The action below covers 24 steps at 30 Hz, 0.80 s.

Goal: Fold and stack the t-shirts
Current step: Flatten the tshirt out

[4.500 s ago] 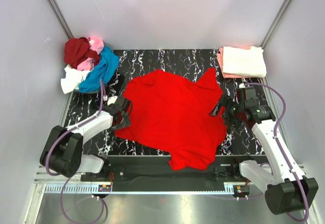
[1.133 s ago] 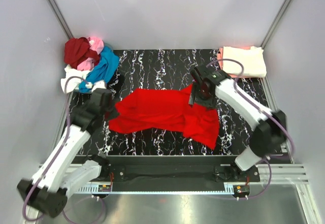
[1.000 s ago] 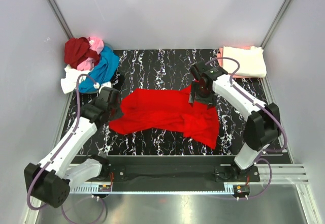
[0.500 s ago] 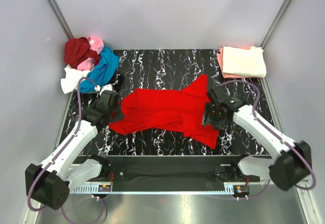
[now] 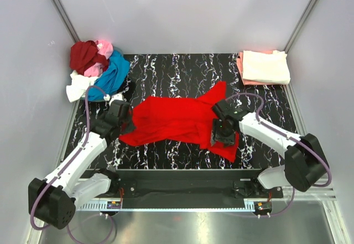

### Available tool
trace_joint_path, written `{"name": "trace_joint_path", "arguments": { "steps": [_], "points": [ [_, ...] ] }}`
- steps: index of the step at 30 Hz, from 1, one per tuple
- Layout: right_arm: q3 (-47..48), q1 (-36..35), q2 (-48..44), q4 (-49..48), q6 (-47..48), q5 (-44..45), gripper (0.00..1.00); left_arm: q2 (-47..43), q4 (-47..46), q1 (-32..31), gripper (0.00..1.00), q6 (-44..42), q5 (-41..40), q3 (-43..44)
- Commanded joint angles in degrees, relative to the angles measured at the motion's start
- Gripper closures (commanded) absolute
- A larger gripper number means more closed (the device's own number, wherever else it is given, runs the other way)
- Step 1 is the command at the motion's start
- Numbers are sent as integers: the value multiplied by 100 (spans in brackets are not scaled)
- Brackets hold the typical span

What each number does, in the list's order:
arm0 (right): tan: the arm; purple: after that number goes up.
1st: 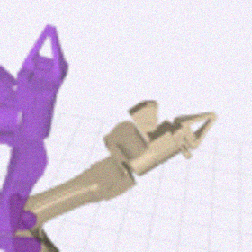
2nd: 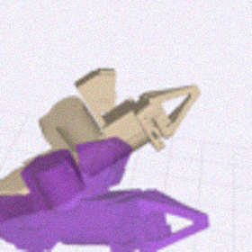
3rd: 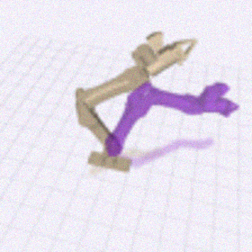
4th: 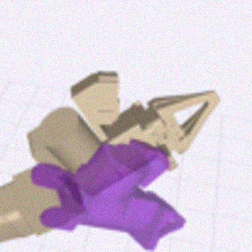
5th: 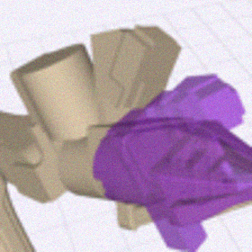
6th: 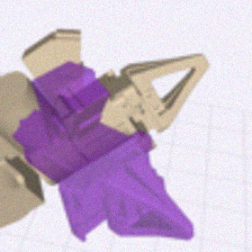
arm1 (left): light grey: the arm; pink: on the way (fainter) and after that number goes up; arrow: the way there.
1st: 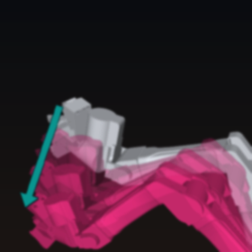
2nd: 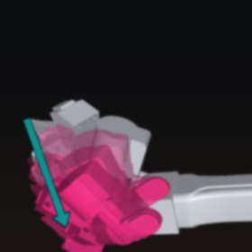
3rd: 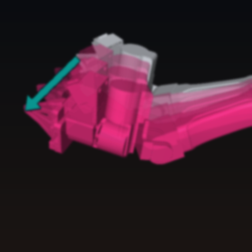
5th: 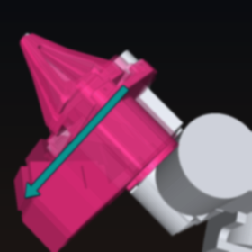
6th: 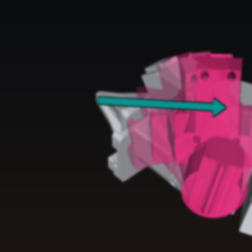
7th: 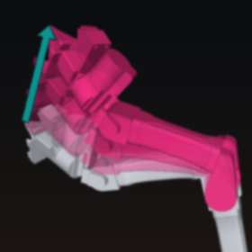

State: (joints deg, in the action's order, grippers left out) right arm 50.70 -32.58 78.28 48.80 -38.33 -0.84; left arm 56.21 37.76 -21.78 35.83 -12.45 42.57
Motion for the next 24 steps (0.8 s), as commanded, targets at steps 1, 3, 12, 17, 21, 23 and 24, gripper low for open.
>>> {"name": "trace_joint_path", "arguments": {
  "steps": [1, 3, 12, 17, 21, 23, 24],
  "points": [
    [589, -555, 204, -11, -201, 443, 40, 39, -357, 25, 100, -41, -21, -55],
    [905, -986, 520, 147, -324, 715, 39, 48, -392, 25, 100, -41, -12, -90],
    [1530, -1515, 1558, 297, -377, 1033, 36, -4, -383, 25, 100, -112, -65, -161],
    [1557, -1515, 1848, 131, -316, 1060, 36, -13, -436, 25, 100, -121, -38, -187],
    [1584, -1506, 2077, 25, -307, 1051, 36, -4, -462, 25, 100, -129, -38, -222],
    [1610, -1506, 2165, -10, -289, 1103, 37, -4, -480, 25, 100, -129, -30, -231],
    [1636, -1506, 2200, -10, -281, 1130, 39, -4, -489, 25, 100, -129, -30, -240]
  ]
}}
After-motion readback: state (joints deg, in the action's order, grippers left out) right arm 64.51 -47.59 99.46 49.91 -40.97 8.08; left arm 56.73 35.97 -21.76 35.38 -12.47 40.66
